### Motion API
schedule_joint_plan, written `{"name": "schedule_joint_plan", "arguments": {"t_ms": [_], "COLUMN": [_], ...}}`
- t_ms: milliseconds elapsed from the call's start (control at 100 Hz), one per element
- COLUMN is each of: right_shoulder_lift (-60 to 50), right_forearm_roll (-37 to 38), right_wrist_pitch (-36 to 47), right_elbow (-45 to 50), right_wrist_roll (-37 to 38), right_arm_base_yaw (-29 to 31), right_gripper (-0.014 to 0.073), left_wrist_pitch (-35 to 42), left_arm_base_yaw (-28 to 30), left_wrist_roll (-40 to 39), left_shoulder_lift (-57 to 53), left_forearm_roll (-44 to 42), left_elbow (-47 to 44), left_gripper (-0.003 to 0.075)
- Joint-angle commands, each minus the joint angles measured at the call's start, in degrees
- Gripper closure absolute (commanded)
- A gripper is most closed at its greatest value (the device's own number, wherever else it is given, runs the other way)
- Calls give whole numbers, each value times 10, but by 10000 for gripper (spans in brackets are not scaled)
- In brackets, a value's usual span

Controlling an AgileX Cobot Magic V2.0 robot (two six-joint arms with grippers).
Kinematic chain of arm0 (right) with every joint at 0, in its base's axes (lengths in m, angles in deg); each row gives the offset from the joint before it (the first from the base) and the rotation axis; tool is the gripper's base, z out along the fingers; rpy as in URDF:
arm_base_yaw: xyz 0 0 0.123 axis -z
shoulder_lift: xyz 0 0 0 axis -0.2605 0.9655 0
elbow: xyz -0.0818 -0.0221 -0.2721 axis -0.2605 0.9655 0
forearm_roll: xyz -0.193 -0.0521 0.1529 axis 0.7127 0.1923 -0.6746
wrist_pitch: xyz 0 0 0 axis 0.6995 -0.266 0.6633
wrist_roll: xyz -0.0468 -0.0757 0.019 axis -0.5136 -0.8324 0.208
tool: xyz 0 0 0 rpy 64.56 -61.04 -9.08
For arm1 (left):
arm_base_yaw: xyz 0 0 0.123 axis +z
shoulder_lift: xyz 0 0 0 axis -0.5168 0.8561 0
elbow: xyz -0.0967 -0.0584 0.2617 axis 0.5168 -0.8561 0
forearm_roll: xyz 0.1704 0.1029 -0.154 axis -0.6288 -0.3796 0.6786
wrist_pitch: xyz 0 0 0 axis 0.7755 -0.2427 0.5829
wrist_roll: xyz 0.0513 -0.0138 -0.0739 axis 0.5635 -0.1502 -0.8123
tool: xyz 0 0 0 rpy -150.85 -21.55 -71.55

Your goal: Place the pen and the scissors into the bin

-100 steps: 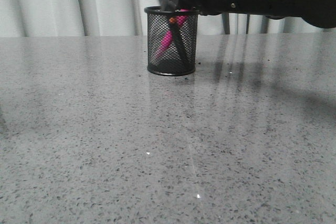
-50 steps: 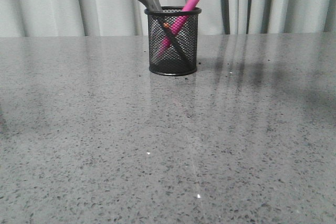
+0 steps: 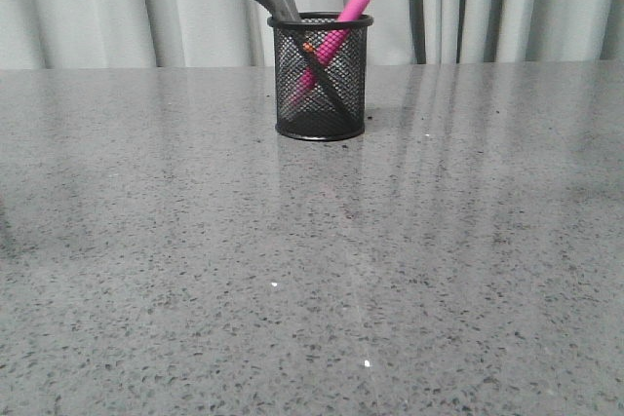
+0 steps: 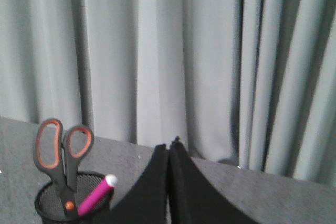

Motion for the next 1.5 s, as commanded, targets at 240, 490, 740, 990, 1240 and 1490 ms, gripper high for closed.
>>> {"name": "schedule_joint_plan", "arguments": {"t_ms": [240, 490, 740, 990, 1240, 1490], "right_shoulder_lift": [-259, -442, -550, -545, -545, -545], "right_forearm_roll": [-1, -1, -1, -1, -1, -1], "right_wrist_pitch": [-100, -132, -223, -254, -256, -256], "right_elbow": [136, 238, 245, 245, 245, 245], "right_wrist_roll": [-19, -19, -19, -19, -19, -19], "right_arm_base_yaw": [10, 10, 10, 10, 10, 10], "right_gripper": [668, 668, 668, 668, 669, 668], "left_wrist_pitch": [91, 120, 116, 110, 106, 106], "left_arm_base_yaw": [1, 1, 1, 1, 1, 1], "left_wrist_roll": [-1, -1, -1, -1, -1, -1], "left_shoulder_lift": [-171, -350, -444, -449, -449, -449], "left_forearm_roll": [38, 114, 142, 142, 143, 143], "left_elbow": [-135, -242, -289, -293, -293, -293], "left_gripper": [739, 739, 739, 739, 739, 739]}}
